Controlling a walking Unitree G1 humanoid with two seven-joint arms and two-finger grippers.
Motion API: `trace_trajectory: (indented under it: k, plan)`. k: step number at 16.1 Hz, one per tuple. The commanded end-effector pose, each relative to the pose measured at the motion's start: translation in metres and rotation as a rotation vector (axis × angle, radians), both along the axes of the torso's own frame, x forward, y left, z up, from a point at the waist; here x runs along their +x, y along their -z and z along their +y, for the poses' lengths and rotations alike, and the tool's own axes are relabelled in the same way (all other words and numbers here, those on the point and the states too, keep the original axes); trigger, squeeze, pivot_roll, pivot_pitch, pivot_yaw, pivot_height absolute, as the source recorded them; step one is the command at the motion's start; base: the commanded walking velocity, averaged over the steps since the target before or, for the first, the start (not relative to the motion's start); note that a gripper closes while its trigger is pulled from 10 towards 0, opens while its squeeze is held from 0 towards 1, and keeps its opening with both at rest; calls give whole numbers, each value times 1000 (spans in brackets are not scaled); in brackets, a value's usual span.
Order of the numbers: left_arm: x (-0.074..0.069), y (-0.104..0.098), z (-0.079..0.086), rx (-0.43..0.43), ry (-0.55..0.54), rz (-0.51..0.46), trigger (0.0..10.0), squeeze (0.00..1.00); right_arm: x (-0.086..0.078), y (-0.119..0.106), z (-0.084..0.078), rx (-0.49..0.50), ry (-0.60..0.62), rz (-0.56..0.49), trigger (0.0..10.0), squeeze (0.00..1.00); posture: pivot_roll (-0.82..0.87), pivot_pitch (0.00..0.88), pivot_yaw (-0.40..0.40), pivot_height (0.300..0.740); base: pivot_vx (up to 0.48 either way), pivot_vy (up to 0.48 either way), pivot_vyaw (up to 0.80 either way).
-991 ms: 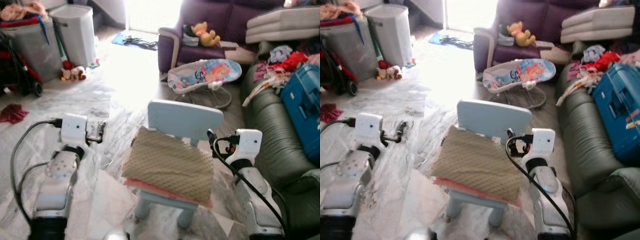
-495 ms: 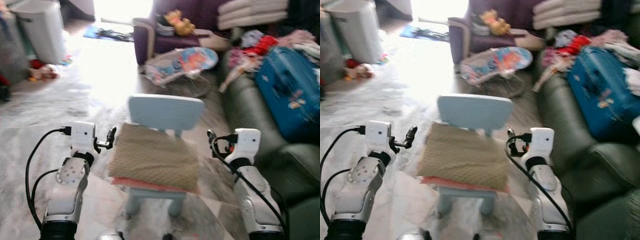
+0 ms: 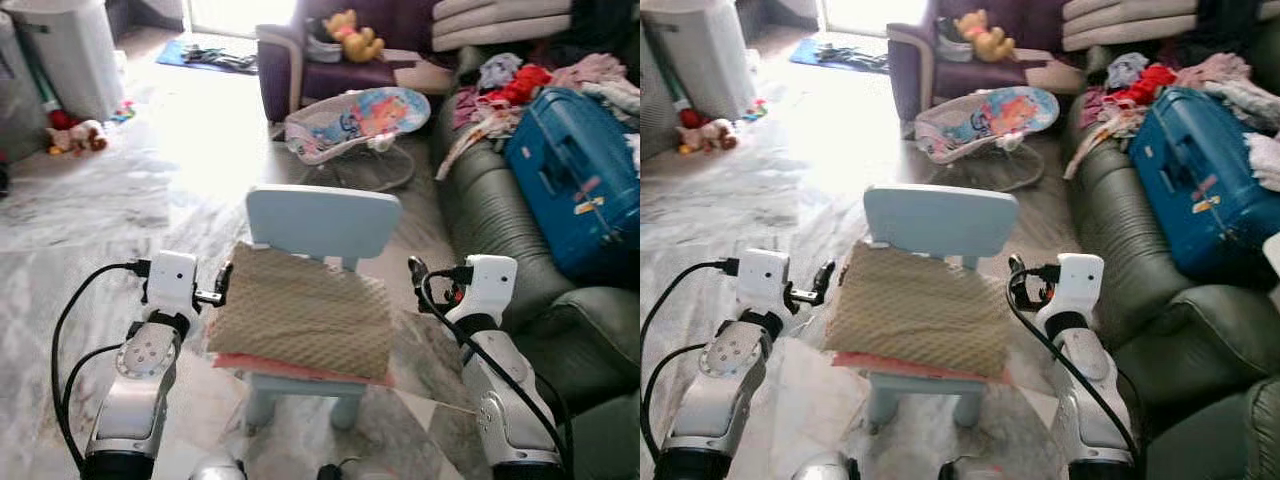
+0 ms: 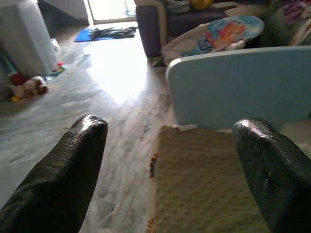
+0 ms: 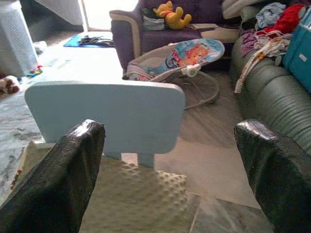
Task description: Move the pillow to the sofa
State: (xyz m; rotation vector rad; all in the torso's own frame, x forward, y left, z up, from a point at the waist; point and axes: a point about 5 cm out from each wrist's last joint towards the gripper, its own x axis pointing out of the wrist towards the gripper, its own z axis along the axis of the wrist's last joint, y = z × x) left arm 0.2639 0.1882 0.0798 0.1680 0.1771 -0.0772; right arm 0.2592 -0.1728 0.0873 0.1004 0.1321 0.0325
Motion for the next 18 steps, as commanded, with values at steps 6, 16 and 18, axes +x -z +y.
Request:
trace_trajectory:
  k: [6, 16, 18]
  plan:
    - [1, -5, 4, 26, -33, -26, 10000, 0, -1, -4, 0, 9, -4, -15, 10000, 0, -9, 0, -75, 740, 0, 0, 0]
    - [4, -6, 5, 33, -36, -29, 10000, 0, 0, -3, 0, 20, -9, -11, 10000, 0, -13, 0, -77, 655, 0, 0, 0]
    - [4, -6, 5, 34, -37, -29, 10000, 0, 0, -3, 0, 20, -10, -13, 10000, 0, -14, 0, -78, 631, 0, 0, 0]
